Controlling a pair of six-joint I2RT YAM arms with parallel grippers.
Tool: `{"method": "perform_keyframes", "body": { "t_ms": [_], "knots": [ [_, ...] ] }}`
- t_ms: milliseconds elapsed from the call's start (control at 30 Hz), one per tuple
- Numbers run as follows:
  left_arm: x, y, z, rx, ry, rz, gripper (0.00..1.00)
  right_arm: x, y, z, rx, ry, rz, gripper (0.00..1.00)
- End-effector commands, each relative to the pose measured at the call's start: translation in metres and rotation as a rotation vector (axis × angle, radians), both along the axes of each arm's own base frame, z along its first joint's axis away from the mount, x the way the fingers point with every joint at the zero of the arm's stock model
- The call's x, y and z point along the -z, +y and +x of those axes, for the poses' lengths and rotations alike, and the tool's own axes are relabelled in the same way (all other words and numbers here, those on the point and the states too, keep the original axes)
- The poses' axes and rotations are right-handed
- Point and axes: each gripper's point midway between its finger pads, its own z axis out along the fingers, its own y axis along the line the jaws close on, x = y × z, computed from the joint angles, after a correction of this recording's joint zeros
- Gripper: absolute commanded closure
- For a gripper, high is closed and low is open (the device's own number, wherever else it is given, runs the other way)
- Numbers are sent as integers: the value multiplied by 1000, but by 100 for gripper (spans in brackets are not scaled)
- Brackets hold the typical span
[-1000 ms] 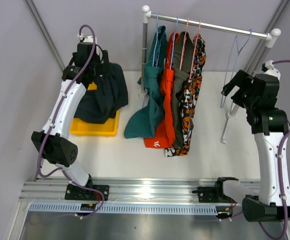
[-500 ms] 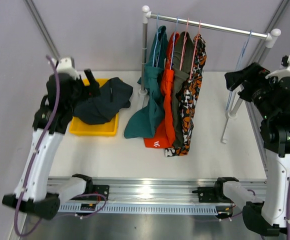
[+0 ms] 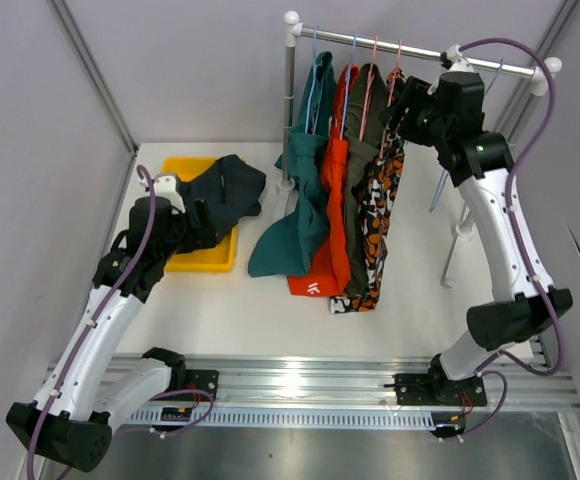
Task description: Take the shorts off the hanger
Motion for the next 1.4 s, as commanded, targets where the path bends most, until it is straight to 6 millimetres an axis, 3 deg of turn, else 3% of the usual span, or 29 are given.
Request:
{"method": "perform_keyframes", "body": {
  "t_ms": [0,167,267,433,467,500,533,667,767,800,900,1033,1067,1100,1133,1167,1200,1267,1300,1367],
  "knots": [
    [-13,-2,0,20,-89,-11,1,-21,-12,6,67,-56,-20,36],
    [-7,2,-2,7,-98,-4,1,8,-7,26,77,5,-27,46],
    [-2,2,-3,6,-95,-2,1,23,-4,33,81,33,-28,57],
    [2,1,-2,10,-91,-4,1,31,0,36,83,44,-32,76],
    [2,1,-2,11,-91,-2,1,29,0,35,84,39,-34,82],
    [2,1,-2,12,-90,-3,1,29,1,36,85,40,-35,97],
    [3,1,-1,11,-88,0,1,29,0,35,90,42,-34,100],
    [1,0,-1,18,-93,2,1,17,0,29,86,19,-45,100],
    [-4,-10,-3,71,-107,-23,1,-6,-4,17,90,-8,-62,100],
    [-8,-13,-4,86,-113,-29,1,-31,-7,11,95,-58,-52,100],
    [-41,-43,-11,219,-192,-80,1,-73,-16,-9,107,-132,-52,100],
    [-108,-124,-44,600,-337,-219,1,-96,-21,-32,118,-168,-34,100],
    [-116,-154,-64,739,-345,-258,1,-103,-21,-43,118,-185,-23,100],
    [-133,-168,-75,805,-381,-284,1,-104,-20,-50,119,-185,-17,100],
    [-139,-182,-84,866,-397,-303,1,-89,-18,-50,120,-151,-27,100],
    [-146,-208,-97,955,-413,-332,1,-96,-20,-63,126,-175,-7,100],
    [-160,-218,-101,978,-446,-349,1,-92,-16,-69,120,-165,13,100],
    [-172,-246,-115,1044,-482,-380,1,-80,-13,-81,114,-150,32,100],
    [-166,-262,-109,1040,-464,-370,1,-77,-6,-87,99,-147,48,100],
    [-179,-285,-117,1081,-490,-391,1,-63,-1,-92,94,-118,65,100]
  ]
}}
